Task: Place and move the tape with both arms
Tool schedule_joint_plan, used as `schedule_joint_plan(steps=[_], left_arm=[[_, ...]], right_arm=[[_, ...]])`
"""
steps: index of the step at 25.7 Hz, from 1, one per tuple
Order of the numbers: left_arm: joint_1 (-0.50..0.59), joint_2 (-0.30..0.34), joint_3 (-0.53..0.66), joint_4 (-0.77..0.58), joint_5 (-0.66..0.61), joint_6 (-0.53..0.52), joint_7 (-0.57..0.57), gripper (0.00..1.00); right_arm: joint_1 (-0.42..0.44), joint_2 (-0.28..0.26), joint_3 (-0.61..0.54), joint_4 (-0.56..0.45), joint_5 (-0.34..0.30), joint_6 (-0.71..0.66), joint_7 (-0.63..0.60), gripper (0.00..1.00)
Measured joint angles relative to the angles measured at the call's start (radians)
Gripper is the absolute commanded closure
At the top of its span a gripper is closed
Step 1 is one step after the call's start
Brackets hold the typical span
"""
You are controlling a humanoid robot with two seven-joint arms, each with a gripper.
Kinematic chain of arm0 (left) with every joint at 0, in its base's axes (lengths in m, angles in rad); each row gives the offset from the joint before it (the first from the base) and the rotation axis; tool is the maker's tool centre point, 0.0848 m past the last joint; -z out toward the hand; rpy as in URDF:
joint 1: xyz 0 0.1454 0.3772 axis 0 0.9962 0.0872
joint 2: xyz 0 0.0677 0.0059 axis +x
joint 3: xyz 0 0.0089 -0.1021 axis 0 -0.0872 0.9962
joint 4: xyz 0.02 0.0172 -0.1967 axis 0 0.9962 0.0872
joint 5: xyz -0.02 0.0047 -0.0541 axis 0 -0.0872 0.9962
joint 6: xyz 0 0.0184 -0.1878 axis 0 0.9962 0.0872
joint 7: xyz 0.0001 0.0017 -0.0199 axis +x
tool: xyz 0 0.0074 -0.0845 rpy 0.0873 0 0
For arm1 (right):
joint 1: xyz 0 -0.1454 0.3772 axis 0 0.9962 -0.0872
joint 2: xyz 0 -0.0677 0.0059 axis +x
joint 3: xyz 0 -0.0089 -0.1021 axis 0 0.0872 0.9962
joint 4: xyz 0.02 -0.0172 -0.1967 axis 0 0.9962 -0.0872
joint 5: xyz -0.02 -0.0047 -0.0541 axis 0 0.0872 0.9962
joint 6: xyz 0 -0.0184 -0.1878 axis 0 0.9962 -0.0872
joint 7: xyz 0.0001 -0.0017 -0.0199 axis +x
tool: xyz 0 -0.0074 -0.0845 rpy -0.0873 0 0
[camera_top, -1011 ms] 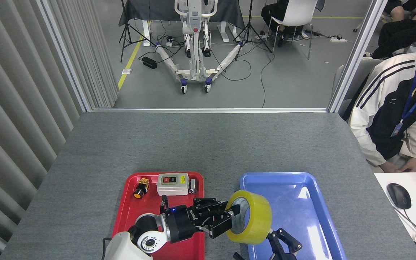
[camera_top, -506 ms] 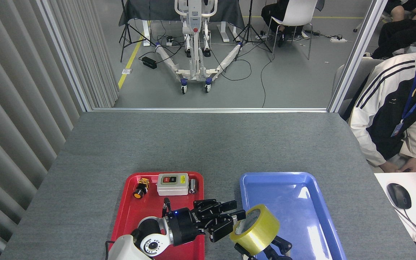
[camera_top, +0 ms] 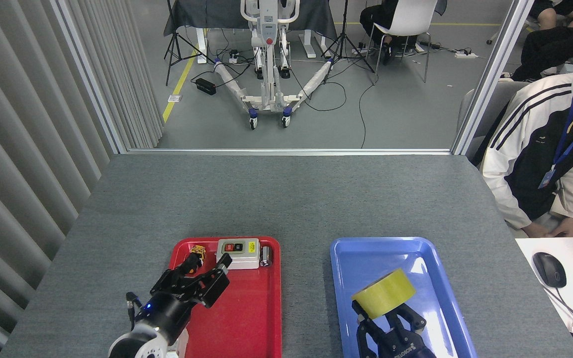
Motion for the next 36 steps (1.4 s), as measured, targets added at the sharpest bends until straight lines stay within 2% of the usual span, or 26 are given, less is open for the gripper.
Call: schedule_joint_plan(steps=[4,6,9,14,15,16,18,25,28,32,36], left_arm=[[0.122,-0.001,0.015,-0.052,-0.362,0.023,0.259,0.01],[0.151,-0.008,0.019,-0.074,-0.450,0.046,0.339,0.01],[0.168,-0.014,0.023,-0.081,-0.497,0.086,0.367,0.01],[0.171,-0.008,0.033,-0.074,-0.424,0.151,0.268,0.01],[0.170,-0.008,0.036,-0.070,-0.402,0.158,0.254,0.01],[0.169,-0.007,0.038,-0.065,-0.383,0.161,0.242,0.01],[0.168,-0.007,0.041,-0.056,-0.356,0.165,0.231,0.01],[0.167,-0.015,0.043,-0.042,-0.359,0.161,0.232,0.01],[0.167,-0.014,0.043,-0.048,-0.375,0.157,0.257,0.01],[0.167,-0.008,0.044,-0.055,-0.381,0.156,0.300,0.01],[0.167,-0.010,0.044,-0.073,-0.382,0.159,0.316,0.01]], right_arm=[[-0.078,0.006,0.011,-0.020,-0.039,0.296,0.379,1.00],[-0.125,0.006,0.033,-0.025,-0.045,0.434,0.583,1.00],[-0.200,0.006,0.076,-0.026,-0.050,0.580,0.838,0.95],[-0.273,0.007,0.106,-0.018,-0.054,0.707,1.100,0.87],[-0.281,0.007,0.111,-0.016,-0.055,0.723,1.128,0.76],[-0.292,0.007,0.117,-0.013,-0.056,0.741,1.151,0.52],[-0.306,0.007,0.125,0.001,-0.057,0.768,1.178,0.00],[-0.318,-0.001,0.131,0.026,-0.059,0.785,1.185,0.00],[-0.311,-0.001,0.132,0.021,-0.059,0.785,1.123,0.00],[-0.279,-0.002,0.131,0.008,-0.056,0.781,0.912,0.00],[-0.224,-0.005,0.123,0.001,-0.056,0.764,0.591,0.00]])
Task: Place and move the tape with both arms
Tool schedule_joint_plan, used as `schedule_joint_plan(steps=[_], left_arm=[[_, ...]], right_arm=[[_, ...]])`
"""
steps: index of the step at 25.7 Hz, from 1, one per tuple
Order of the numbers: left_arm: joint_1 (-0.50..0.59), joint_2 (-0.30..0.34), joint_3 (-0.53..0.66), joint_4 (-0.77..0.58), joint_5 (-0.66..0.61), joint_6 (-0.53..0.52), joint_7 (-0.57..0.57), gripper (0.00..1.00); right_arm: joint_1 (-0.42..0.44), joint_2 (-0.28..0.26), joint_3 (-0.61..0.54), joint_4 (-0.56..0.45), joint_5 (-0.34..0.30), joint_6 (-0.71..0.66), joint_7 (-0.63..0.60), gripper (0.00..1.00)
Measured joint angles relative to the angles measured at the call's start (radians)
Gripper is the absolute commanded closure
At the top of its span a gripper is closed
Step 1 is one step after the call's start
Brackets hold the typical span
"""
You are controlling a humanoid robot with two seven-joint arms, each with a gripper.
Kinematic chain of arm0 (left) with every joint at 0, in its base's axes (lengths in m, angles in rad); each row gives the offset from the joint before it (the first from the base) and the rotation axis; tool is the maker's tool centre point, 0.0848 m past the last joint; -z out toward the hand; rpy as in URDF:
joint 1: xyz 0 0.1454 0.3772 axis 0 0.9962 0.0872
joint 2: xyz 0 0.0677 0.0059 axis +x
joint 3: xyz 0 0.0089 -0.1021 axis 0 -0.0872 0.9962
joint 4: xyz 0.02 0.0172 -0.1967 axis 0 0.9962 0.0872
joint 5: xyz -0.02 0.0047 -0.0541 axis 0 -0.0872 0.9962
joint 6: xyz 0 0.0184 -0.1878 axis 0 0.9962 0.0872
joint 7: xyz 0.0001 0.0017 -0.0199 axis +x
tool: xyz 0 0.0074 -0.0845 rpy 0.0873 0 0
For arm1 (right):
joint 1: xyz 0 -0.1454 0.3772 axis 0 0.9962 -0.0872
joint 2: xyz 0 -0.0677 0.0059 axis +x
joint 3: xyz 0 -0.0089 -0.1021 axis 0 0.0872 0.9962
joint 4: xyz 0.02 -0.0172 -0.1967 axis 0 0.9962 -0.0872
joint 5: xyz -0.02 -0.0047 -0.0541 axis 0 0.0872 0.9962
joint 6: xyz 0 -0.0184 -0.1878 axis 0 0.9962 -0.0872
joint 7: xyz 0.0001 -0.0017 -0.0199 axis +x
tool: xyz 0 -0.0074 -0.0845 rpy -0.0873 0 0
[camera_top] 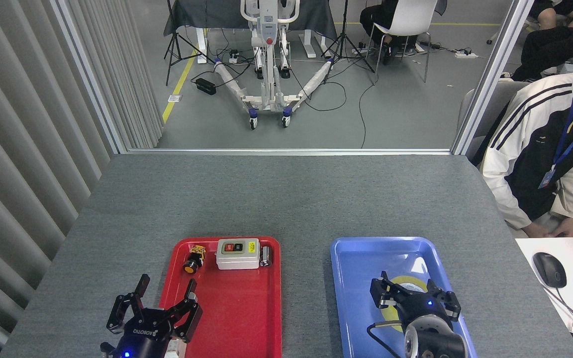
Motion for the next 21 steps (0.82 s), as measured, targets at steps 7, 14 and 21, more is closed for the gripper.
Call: schedule_joint_plan(steps=[7,14,21], left_arm=[[0.002,0.001,0.002,-0.028,0.001,0.008,0.000,0.01],[0.005,0.003,0.015,-0.029,0.005,0.031,-0.050,0.01],[0.015,0.007,0.045,-0.032,0.009,0.025,-0.079,0.01]], right_arm=[[0.094,-0.016,-0.061,0.010,-0.002,-0.154,-0.507,0.00],[0.133,-0.022,-0.082,0.013,-0.002,-0.226,-0.651,0.00],[0.147,-0.023,-0.085,0.015,-0.003,-0.234,-0.667,0.00]])
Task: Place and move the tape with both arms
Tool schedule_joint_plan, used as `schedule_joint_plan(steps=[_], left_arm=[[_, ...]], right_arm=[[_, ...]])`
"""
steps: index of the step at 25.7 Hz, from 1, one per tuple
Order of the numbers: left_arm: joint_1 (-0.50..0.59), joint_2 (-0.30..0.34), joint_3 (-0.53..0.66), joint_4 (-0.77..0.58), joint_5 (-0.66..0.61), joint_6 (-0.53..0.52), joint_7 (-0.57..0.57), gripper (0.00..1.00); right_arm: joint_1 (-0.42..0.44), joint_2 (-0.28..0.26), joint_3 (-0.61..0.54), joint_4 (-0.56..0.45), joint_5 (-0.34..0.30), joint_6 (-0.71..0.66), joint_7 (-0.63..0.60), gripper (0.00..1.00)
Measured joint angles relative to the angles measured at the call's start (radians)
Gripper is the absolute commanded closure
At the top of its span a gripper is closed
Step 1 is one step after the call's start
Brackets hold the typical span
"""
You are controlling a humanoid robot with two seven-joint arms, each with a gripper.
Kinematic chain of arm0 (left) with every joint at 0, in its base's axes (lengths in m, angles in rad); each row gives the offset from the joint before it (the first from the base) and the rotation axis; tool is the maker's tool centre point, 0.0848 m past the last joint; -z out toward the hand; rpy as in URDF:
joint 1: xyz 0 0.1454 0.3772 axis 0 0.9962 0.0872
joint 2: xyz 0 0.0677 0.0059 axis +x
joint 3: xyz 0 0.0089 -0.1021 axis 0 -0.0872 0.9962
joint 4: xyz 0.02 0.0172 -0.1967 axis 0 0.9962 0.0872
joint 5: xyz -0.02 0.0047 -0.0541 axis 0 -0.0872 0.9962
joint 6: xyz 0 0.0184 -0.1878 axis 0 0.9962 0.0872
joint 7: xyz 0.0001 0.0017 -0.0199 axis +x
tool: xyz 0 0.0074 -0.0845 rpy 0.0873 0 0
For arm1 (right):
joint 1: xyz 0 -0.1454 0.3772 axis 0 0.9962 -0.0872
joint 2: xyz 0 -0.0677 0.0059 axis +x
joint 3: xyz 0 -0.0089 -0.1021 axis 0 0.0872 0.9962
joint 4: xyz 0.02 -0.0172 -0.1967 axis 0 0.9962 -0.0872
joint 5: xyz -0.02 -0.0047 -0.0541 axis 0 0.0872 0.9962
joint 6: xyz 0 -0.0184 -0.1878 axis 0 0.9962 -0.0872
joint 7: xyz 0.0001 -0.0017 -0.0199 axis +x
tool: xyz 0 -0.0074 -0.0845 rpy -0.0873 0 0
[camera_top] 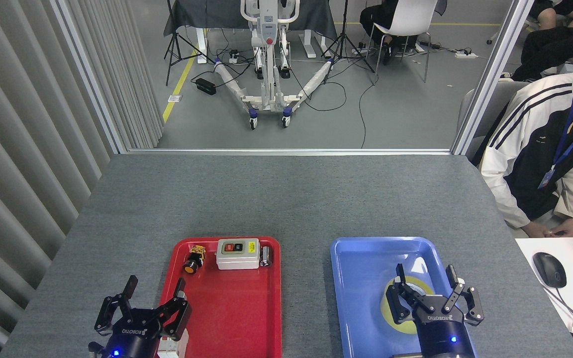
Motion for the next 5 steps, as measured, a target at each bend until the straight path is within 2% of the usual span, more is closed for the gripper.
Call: schedule_joint_plan(steps=[5], left_arm=[[0.004,-0.001,0.019,0.000,0.004,-0.017,-0.006,0.01]], right_arm=[[0.002,0.002,0.004,0.000,0.000,-0.001,-0.003,0.00]])
